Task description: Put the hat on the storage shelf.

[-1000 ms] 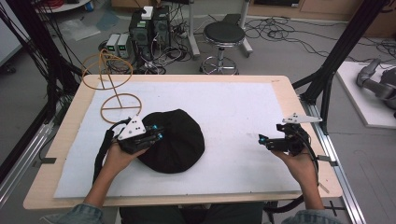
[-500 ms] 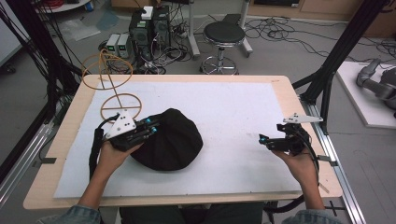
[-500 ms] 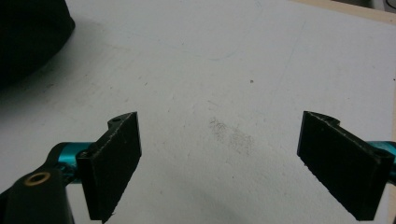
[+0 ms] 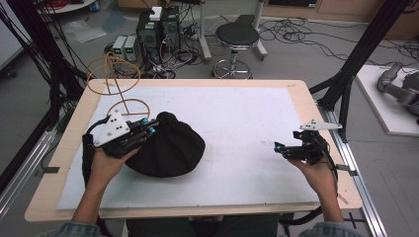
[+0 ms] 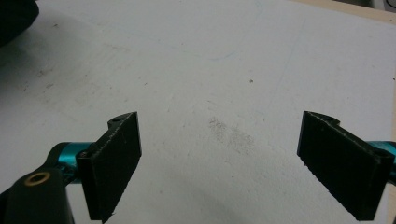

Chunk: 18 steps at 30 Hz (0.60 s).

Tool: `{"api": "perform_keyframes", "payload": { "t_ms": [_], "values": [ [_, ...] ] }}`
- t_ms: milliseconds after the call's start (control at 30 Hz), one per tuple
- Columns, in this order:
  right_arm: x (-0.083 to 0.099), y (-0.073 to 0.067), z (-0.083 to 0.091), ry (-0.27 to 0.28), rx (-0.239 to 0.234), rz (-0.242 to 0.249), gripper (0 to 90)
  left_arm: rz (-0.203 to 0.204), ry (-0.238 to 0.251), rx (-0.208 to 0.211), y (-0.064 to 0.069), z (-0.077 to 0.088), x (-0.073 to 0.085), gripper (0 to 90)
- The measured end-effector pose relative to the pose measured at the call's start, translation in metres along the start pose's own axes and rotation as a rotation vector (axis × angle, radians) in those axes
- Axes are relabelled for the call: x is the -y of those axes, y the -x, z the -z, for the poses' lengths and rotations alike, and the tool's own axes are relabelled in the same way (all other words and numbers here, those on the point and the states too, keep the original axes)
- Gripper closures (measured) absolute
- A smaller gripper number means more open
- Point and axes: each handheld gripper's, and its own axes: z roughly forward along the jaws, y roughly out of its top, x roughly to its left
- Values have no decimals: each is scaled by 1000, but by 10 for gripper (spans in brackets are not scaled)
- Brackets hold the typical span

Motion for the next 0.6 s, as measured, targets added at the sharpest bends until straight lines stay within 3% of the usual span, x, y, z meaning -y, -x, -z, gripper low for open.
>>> {"api": "perform_keyframes", "payload": {
  "t_ms": [600],
  "values": [
    [-1, 0, -1, 3, -1, -3, 134, -20, 59, -47, -3, 34, -24, 853]
  ]
}}
